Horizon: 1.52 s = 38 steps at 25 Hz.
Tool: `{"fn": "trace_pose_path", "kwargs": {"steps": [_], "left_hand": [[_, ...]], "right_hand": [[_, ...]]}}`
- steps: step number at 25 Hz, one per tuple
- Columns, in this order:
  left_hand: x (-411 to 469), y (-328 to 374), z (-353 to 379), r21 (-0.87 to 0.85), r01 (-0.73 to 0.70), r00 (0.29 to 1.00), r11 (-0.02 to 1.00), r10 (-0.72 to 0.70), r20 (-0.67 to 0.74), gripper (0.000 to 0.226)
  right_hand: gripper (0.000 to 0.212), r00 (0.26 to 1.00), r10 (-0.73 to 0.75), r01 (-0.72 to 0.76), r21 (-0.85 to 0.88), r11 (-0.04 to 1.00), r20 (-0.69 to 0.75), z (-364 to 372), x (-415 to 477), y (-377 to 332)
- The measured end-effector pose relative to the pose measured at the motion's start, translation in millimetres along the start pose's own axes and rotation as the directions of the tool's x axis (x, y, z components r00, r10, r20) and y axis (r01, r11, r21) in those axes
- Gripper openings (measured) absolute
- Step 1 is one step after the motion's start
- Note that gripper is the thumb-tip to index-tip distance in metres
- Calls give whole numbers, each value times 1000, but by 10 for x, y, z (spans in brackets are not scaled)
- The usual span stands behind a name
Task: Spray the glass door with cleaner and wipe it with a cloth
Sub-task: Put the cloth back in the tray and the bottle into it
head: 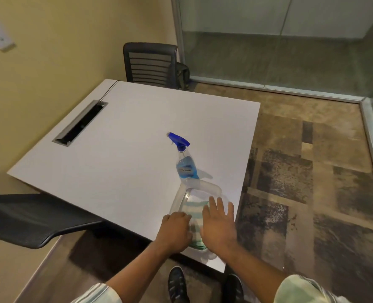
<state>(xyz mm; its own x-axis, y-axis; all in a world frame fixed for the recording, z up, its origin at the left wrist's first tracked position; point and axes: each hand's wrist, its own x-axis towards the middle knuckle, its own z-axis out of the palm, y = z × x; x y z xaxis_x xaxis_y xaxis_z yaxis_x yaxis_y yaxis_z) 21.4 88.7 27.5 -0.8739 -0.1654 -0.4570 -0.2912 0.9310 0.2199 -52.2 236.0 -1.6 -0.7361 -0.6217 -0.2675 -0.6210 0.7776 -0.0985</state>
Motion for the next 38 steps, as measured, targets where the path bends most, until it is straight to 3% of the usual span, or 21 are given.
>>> {"fn": "trace_pose_path", "kwargs": {"steps": [3,6,11,16,18,20,23,27,30,32,38], "left_hand": [[-17,-263,124,85,-242,955,967,222,198,81],[-19,-428,315,196,-388,901,901,325,286,102],[30,-511,505,194,-476,875,858,440,201,78],[87,-545,608,164,-447,892,879,453,3,60],[121,-550,573,160,-424,900,891,434,-29,60],[82,-538,540,173,-432,893,885,447,-56,65],[-7,-509,482,161,-421,904,892,427,2,74],[-36,-484,553,149,-405,914,902,404,36,72],[-55,-494,596,173,-403,915,899,400,54,73],[-55,-493,607,199,-403,915,893,395,80,74],[-40,-483,584,215,-402,914,890,377,151,79]], "right_hand": [[47,984,-179,180,-16,984,13,3,-78,-125],[43,981,-167,175,-73,982,99,27,-167,-231],[43,973,-89,73,82,994,213,225,-185,-431],[48,975,3,-47,198,979,220,293,-106,-403],[33,990,35,-59,175,983,138,152,-23,-397],[41,995,55,-63,100,993,78,31,123,-403],[64,991,106,-104,-26,994,83,179,372,-307],[59,958,262,-273,94,957,116,639,448,-278],[63,963,124,-115,-52,992,237,605,335,-418],[60,973,76,-55,-98,994,220,517,292,-414],[62,979,55,-42,-74,996,196,378,189,-396]]}}
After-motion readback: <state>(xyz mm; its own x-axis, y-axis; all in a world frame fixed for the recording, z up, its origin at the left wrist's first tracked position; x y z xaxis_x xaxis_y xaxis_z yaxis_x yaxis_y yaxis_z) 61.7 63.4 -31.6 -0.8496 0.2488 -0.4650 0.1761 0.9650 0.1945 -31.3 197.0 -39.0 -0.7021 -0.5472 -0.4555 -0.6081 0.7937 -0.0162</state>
